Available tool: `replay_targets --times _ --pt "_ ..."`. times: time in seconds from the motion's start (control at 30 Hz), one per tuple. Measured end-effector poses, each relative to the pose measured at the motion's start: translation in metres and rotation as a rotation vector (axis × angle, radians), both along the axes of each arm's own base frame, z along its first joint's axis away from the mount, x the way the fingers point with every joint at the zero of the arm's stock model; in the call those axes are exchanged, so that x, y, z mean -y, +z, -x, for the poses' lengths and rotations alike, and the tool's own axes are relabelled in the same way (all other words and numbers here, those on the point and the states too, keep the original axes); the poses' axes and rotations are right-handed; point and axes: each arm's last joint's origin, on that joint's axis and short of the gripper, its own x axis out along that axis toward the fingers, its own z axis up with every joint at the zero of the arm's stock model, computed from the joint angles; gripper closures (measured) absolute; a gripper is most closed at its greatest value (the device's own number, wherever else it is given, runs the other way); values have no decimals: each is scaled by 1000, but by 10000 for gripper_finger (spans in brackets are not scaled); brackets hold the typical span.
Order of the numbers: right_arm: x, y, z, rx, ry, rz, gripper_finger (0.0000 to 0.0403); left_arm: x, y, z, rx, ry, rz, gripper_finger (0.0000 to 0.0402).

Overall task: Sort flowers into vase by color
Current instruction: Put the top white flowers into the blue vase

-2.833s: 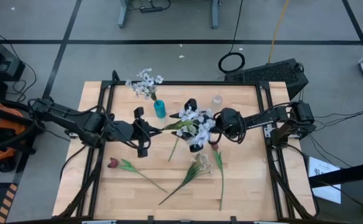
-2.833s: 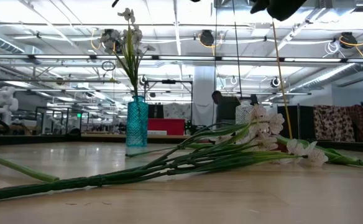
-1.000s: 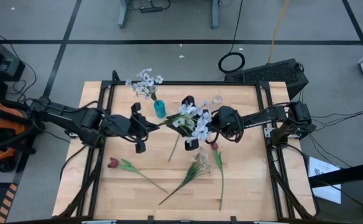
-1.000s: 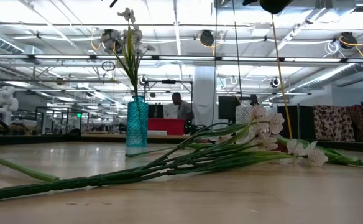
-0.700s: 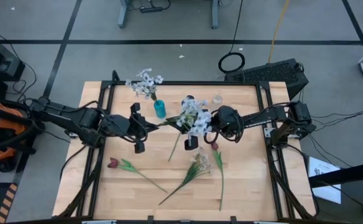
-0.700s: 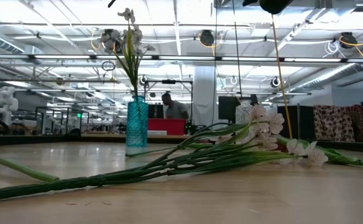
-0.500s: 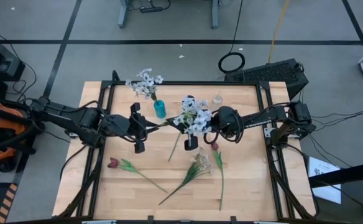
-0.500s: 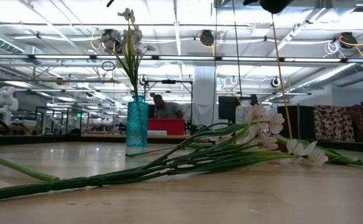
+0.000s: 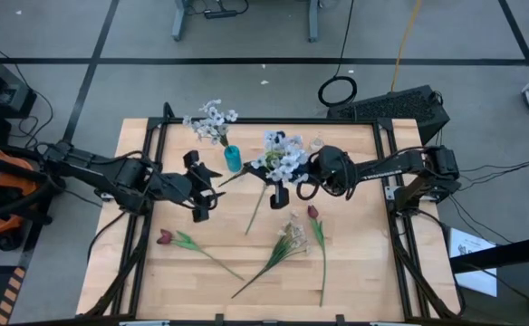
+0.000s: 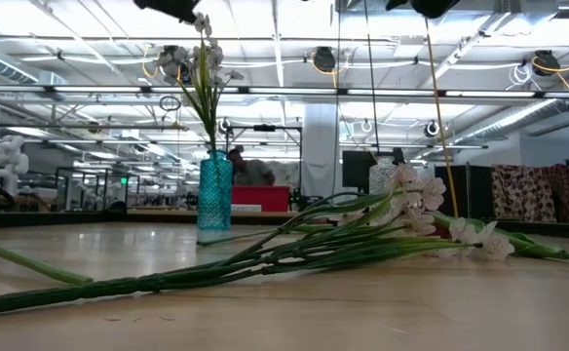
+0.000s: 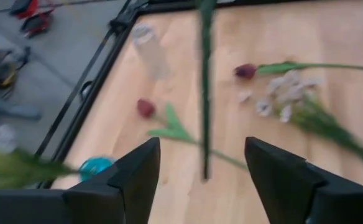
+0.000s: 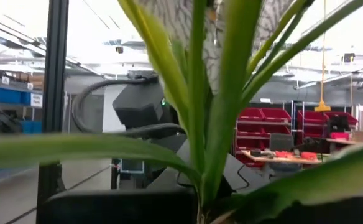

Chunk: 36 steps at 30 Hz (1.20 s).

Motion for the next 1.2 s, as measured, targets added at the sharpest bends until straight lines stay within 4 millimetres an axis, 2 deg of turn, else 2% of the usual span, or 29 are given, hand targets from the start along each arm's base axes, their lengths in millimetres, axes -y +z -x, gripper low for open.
replay_targets --times 0.17,0.33,0.5,0.63,0.8,1.0,1.2 --pt "10 12 11 -17 -31 11 402 -4 -3 9 -42 97 -5 156" --pt "27 19 18 -25 -78 14 402 -1 -8 12 -61 110 4 156" --pt "51 18 20 -38 -101 10 401 1 -41 16 -68 125 -39 156" --pt "65 13 18 -56 -106 -1 400 1 -73 21 -21 136 -5 156" --pt "76 5 14 -73 -127 -8 400 2 -98 24 50 139 39 156" --pt "86 -9 6 -110 -154 -15 399 2 -110 23 95 126 71 155" --pt "101 -22 2 -151 -196 -16 399 7 -110 23 113 92 92 155"
